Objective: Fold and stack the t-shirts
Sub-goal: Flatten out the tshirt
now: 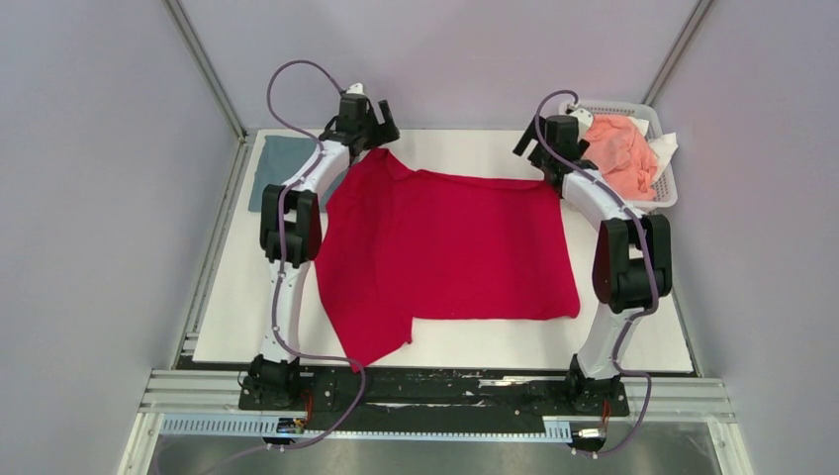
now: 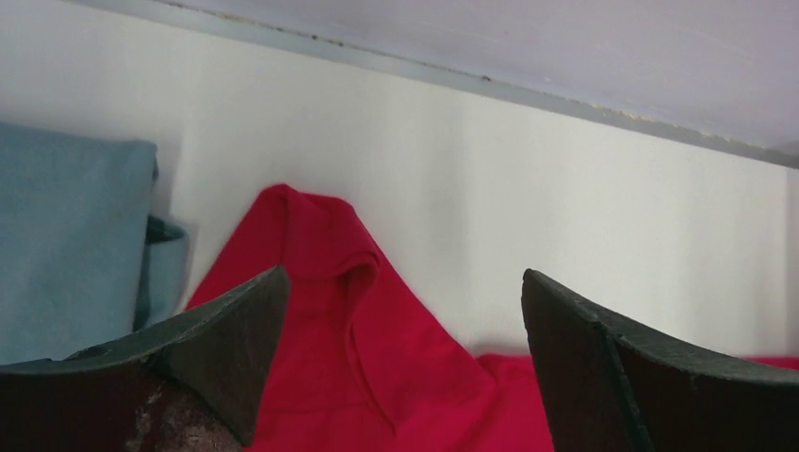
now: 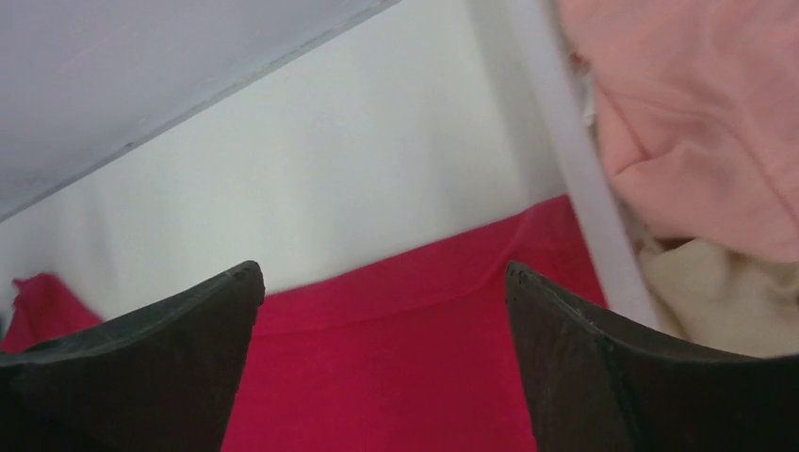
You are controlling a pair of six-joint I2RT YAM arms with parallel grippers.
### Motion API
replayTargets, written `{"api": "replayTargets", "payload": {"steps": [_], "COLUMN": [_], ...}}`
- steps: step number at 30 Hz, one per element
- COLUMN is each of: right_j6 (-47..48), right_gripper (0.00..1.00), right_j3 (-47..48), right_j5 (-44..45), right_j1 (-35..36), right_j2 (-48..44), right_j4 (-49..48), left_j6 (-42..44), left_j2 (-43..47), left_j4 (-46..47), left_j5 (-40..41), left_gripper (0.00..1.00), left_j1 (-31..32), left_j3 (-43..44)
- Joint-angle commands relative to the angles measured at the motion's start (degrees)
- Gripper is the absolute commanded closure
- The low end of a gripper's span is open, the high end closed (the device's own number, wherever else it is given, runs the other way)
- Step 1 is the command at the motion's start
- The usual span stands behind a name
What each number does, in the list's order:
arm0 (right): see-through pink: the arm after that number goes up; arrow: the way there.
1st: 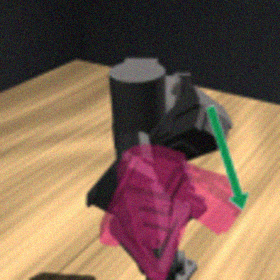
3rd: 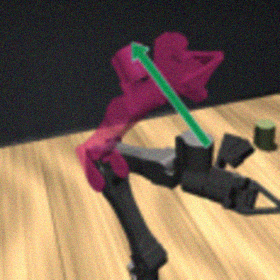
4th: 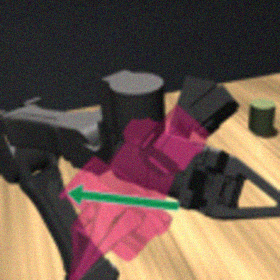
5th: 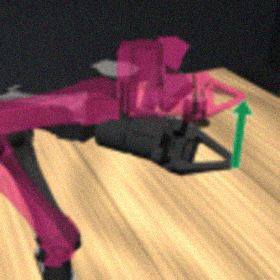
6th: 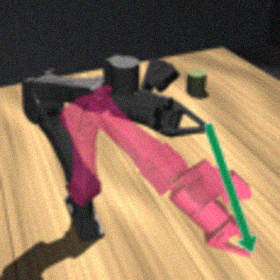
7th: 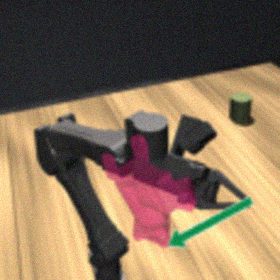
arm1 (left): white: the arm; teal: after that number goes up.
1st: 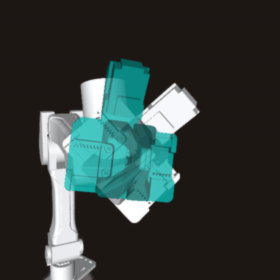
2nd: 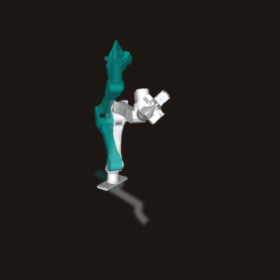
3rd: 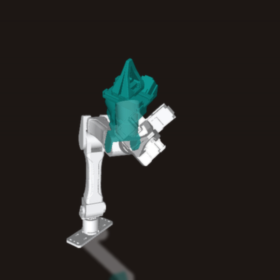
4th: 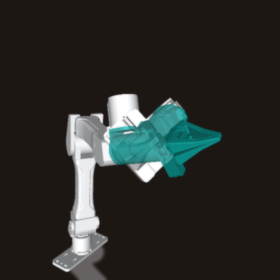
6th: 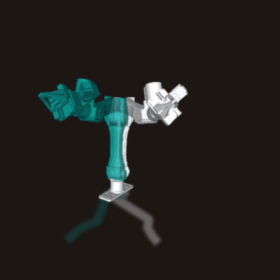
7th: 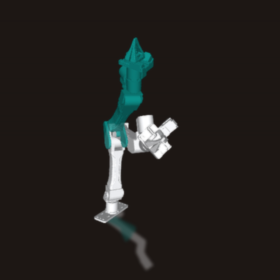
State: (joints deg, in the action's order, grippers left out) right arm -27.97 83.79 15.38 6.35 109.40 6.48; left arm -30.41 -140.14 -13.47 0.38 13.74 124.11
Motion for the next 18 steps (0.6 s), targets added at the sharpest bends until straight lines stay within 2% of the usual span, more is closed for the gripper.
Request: {"api": "replayTargets", "payload": {"steps": [1, 5, 7, 12, 18], "right_j6": [0.3, -1.3, -1.7, -2.5, -2.7], "right_gripper": [0.00, 0.00, 0.00, 0.00, 0.00], "right_j3": [-5.3, -11.4, -14.1, -18.3, -18.8], "right_j5": [-7.6, -12.0, -13.4, -14.4, -18.3], "right_j1": [2.3, 3.9, 4.7, 5.8, 5.8], "right_j2": [-7.5, -9.8, -10.4, -10.0, -6.5], "right_j4": [-2.4, -2.3, -2.3, -2.2, -1.4], "left_j6": [-4.0, -9.1, -11.1, -15.7, -18.7], "left_j2": [9.4, 11.7, 11.0, 8.2, 4.0], "left_j4": [1.3, 2.3, 2.5, 1.9, 2.5], "left_j5": [-7.0, -10.6, -12.9, -14.9, -17.6], "left_gripper": [0.00, 0.00, 0.00, 0.00, 0.00], "left_j1": [-0.3, -0.2, -0.2, 0.0, 0.2], "left_j3": [-6.3, -13.8, -14.9, -14.6, -12.3]}}
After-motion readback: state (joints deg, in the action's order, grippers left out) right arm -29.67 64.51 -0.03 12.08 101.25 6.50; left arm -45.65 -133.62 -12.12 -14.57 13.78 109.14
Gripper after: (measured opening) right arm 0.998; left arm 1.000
